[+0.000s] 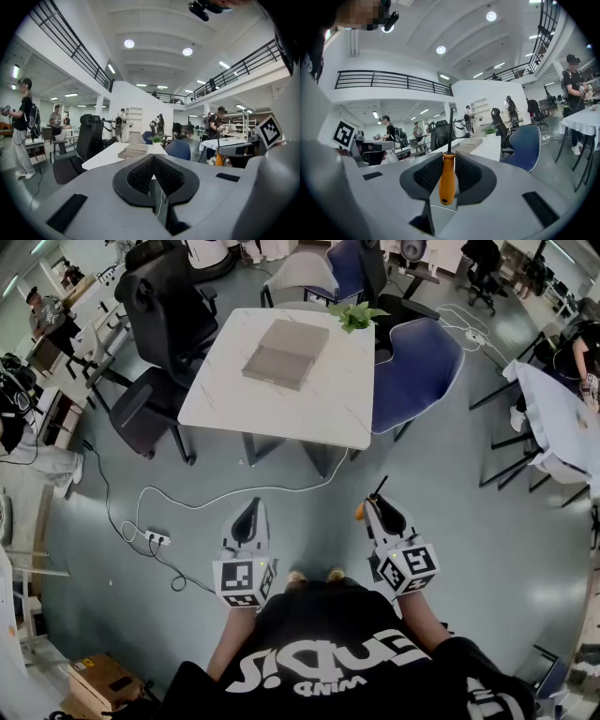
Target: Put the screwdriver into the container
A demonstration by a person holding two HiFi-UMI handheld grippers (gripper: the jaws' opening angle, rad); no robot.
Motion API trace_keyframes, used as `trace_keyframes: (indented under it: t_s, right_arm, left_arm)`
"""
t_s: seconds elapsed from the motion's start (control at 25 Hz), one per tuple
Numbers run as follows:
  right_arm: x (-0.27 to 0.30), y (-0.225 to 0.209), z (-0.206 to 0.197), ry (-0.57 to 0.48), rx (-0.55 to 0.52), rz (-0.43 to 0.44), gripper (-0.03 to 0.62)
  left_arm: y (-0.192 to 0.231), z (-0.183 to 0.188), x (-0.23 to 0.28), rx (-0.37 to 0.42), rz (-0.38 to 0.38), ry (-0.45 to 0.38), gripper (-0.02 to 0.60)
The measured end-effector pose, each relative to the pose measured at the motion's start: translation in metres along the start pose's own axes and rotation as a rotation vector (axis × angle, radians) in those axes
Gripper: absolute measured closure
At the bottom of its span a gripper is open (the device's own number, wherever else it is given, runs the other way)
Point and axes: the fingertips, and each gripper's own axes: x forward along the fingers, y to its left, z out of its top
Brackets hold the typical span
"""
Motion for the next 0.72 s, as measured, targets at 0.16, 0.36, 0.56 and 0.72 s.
trace_keyframes:
  t_s: [0.16,0.36,0.56,0.72]
  right_arm:
    - [0.004,-0.001,0.0,-0.007,-0.003,-0.002,0.514]
    - [0.006,0.011,0.004,-0.023,0.0,0.011,0.514]
    - [0.017,0.026,0.006,-0.027,-0.021,0.009,0.514]
    - [0.028,0.036,0.008,-0.052,0.012,0.004,0.514]
  left_arm:
    - [0.002,-0.003,0.004,0.001,-0.005,0.0,0.568]
    - [0.009,-0.008,0.0,-0.013,-0.015,0.01,0.568]
    - [0.023,-0.006,0.002,-0.02,-0.035,0.011,0.568]
    - [0.036,-0.004,0.006,-0.009,-0.06,-0.003,0.568]
